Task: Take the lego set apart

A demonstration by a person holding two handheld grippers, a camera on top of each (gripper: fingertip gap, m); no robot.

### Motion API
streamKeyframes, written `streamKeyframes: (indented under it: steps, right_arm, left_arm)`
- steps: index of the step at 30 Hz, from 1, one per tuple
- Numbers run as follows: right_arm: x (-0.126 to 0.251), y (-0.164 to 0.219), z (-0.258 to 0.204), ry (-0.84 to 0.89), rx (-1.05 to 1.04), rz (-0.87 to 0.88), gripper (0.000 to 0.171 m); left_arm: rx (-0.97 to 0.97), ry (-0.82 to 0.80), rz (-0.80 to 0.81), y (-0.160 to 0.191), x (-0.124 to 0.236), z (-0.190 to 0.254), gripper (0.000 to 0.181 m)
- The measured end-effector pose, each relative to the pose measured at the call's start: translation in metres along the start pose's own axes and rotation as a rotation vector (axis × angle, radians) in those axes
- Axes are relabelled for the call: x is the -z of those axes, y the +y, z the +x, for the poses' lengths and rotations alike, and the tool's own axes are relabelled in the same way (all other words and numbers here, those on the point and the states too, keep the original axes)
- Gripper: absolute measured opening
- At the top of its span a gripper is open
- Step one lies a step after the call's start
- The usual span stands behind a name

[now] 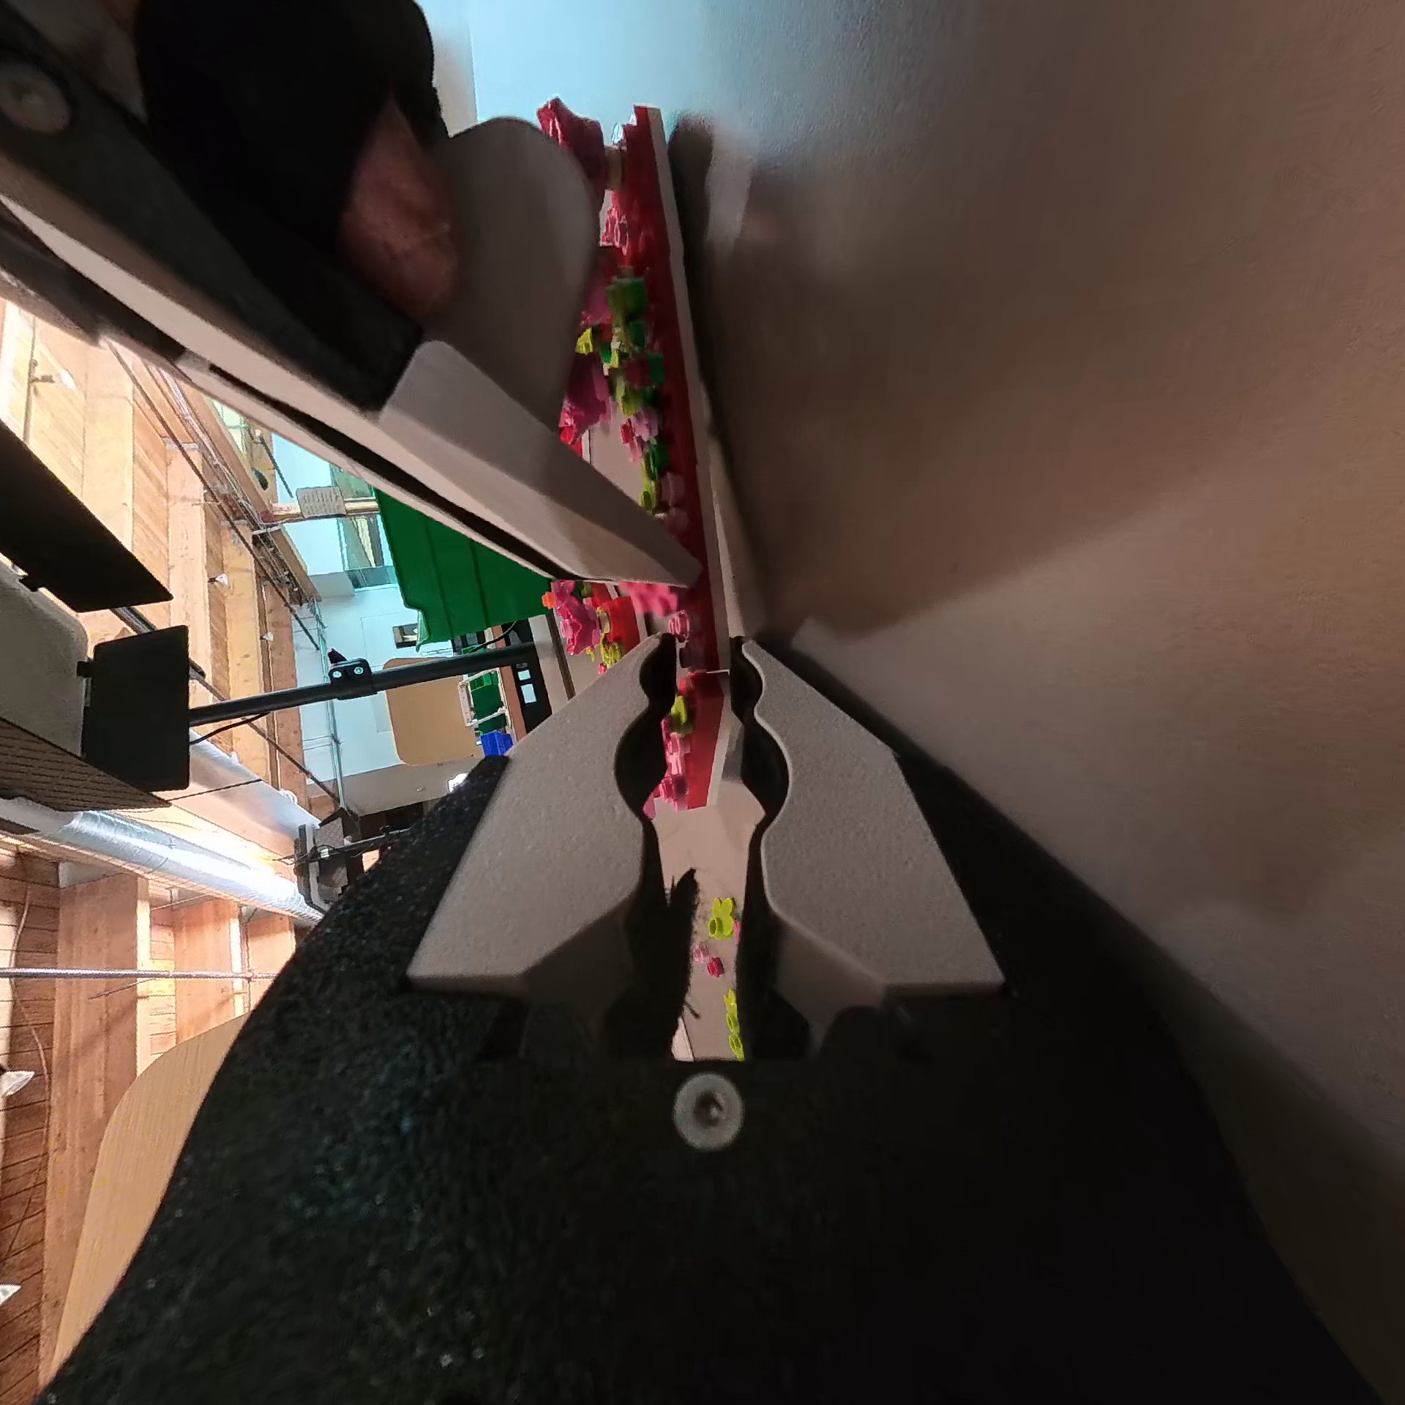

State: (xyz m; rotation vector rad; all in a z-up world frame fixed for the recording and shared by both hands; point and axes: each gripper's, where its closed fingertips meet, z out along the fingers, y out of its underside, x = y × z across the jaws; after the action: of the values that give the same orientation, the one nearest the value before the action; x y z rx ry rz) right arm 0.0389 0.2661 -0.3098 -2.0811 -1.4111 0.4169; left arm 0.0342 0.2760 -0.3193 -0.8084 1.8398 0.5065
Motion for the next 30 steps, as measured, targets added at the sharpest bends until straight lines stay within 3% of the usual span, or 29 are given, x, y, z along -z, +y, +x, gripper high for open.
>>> streamKeyframes:
  steps: [11, 18, 23, 30]
  right_arm:
    - [0.000, 0.000, 0.000, 0.000, 0.004, -0.030, 0.035]
    - [0.010, -0.007, -0.013, 0.082, 0.103, 0.055, 0.061]
    - [0.008, 0.006, -0.018, 0.299, 0.357, 0.041, 0.054]
    - [0.008, 0.006, -0.012, 0.495, 0.561, 0.034, 0.045]
  left_arm:
    - [0.002, 0.000, 0.000, 0.000, 0.000, 0.000, 0.011]
    - [0.003, 0.001, 0.001, 0.001, 0.000, 0.000, 0.011]
    - [0.006, 0.001, 0.000, 0.001, 0.000, 0.000, 0.011]
    - [0.006, 0.001, 0.000, 0.001, 0.000, 0.000, 0.011]
